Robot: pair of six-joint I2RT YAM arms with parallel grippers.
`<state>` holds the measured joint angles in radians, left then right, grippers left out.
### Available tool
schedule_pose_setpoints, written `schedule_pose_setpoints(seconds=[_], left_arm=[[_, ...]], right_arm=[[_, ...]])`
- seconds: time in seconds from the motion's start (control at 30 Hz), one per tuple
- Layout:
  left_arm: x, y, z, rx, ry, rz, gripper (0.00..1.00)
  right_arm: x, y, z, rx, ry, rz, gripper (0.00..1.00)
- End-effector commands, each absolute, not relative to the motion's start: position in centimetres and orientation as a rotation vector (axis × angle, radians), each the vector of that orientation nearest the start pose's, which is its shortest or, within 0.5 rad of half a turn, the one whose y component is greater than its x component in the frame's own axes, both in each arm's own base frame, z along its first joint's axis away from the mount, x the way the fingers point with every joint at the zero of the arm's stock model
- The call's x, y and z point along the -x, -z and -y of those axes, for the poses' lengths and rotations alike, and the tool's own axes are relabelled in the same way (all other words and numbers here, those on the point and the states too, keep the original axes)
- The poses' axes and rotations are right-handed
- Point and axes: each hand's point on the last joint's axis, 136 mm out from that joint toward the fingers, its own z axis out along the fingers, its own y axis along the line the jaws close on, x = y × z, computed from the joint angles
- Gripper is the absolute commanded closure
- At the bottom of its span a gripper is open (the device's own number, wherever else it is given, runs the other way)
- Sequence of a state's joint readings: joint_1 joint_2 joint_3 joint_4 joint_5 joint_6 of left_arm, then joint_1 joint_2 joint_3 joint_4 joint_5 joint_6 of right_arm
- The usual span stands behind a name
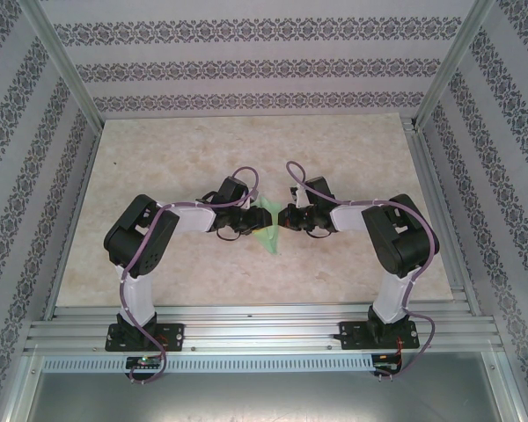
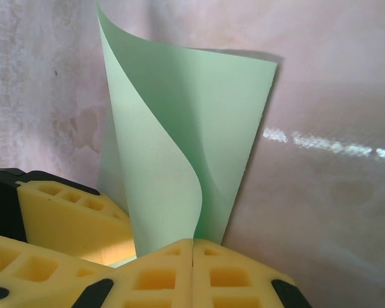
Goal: Fold a paper plane with a square sheet of paper (fold left side to right side)
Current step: Fourth fold the wing at the center of the table.
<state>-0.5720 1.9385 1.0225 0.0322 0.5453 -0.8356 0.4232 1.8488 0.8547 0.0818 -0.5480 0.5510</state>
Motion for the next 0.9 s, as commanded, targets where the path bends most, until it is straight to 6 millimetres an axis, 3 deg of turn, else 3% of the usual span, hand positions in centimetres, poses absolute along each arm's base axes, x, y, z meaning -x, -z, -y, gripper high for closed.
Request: schedule_pose_setpoints(seconds=[0.0, 0.27, 0.4, 0.6, 0.87], left_arm=[[-31.5, 0.2, 30.5, 0.105, 1.089, -2.806, 0.61], [-31.4, -5.1, 30.5, 0.002, 1.125, -2.696, 0.65], [-30.3, -6.8, 31.3, -0.066, 1.161, -2.673, 0.68], [-28.3, -7.4, 34.1, -0.152, 1.258, -2.665, 0.73], [-27.1, -5.5, 35.5, -0.196, 1.255, -2.718, 0.73]], right_arm=[[-33.9, -1.6, -25.0, 0.109, -1.031, -2.631, 0.98], [-33.4, -0.9, -25.2, 0.121, -1.022, -2.657, 0.97], [-33.4, -0.9, -25.3, 0.125, -1.02, -2.657, 0.97], [-33.4, -0.8, -25.4, 0.127, -1.021, -2.659, 0.97], [-33.4, -0.8, -25.5, 0.132, -1.021, -2.661, 0.97]])
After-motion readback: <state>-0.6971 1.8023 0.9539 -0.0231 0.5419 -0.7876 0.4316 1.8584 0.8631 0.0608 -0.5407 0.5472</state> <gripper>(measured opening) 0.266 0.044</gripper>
